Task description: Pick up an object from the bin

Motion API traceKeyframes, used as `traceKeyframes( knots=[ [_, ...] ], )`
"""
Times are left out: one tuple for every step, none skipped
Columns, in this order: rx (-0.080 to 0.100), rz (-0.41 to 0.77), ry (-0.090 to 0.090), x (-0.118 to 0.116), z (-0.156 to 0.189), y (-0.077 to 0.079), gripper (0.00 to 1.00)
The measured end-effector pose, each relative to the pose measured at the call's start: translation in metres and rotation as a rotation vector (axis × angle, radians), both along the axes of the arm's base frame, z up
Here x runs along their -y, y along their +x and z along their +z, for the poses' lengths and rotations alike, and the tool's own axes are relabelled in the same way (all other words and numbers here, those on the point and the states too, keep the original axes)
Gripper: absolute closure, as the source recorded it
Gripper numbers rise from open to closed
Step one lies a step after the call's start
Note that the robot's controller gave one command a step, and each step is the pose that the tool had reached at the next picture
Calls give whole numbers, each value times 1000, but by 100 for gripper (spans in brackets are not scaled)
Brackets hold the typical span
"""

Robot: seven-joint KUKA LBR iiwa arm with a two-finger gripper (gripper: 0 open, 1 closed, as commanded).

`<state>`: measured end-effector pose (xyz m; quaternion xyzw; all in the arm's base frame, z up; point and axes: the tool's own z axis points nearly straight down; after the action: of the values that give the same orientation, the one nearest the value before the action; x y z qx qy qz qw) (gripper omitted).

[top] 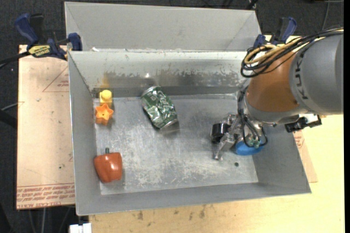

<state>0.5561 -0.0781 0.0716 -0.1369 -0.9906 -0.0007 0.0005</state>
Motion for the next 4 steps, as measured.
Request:
traceKeyframes(
  knots=[
    [0,0,0,0,0,0,100],
    [0,0,0,0,0,0,100],
    [-2,0,0,0,8,-1,100],
    [1,-1,0,0,24,-1,100]
  ],
)
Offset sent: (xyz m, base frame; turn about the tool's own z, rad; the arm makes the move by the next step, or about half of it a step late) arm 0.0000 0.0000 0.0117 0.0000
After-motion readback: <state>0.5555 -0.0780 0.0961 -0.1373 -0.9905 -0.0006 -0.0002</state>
